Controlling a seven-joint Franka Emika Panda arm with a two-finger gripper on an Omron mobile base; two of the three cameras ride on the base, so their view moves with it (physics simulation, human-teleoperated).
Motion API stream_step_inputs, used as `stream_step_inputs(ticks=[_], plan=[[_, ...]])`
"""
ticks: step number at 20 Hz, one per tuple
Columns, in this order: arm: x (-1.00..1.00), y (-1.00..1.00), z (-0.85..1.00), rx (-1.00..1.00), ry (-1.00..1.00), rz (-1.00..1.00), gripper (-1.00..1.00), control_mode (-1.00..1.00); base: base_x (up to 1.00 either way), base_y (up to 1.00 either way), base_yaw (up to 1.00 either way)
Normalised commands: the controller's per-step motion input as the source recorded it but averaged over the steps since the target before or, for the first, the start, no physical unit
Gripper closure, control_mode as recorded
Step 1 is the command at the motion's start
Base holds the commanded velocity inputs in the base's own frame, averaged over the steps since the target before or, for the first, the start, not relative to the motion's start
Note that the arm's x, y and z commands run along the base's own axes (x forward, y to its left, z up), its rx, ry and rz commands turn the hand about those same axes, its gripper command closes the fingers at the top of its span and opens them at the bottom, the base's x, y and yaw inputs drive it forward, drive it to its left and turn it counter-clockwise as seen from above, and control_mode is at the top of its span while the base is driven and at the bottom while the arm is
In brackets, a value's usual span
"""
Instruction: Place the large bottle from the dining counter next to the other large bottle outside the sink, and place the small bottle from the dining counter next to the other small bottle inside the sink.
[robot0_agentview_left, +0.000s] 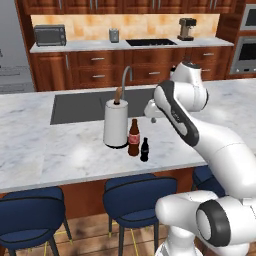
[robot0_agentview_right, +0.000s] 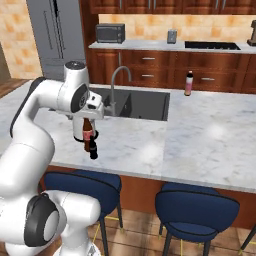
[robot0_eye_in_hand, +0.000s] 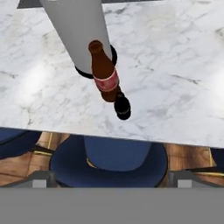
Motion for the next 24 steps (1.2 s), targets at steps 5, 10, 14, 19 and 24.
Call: stream_step_inputs(ticks=[5,10,14,19,24], plan=[[0.03,0.30,-0.39,0.01,-0.14,0.00,-1.00,-1.00,0.00,0.00,0.00],[0.00,0.23,-0.33,0.00,-0.19,0.00,-1.00,-1.00,0.00,0.00,0.00],[0.14,0.13,-0.21,0.00,-0.17,0.00,-1.00,-1.00,0.00,0.00,0.00],[0.27,0.06,-0.22,0.00,-0.11,0.00,-1.00,-1.00,0.00,0.00,0.00],[0.49,0.00,-0.17,0.00,0.00,0.00,-1.00,-1.00,0.00,0.00,0.00]])
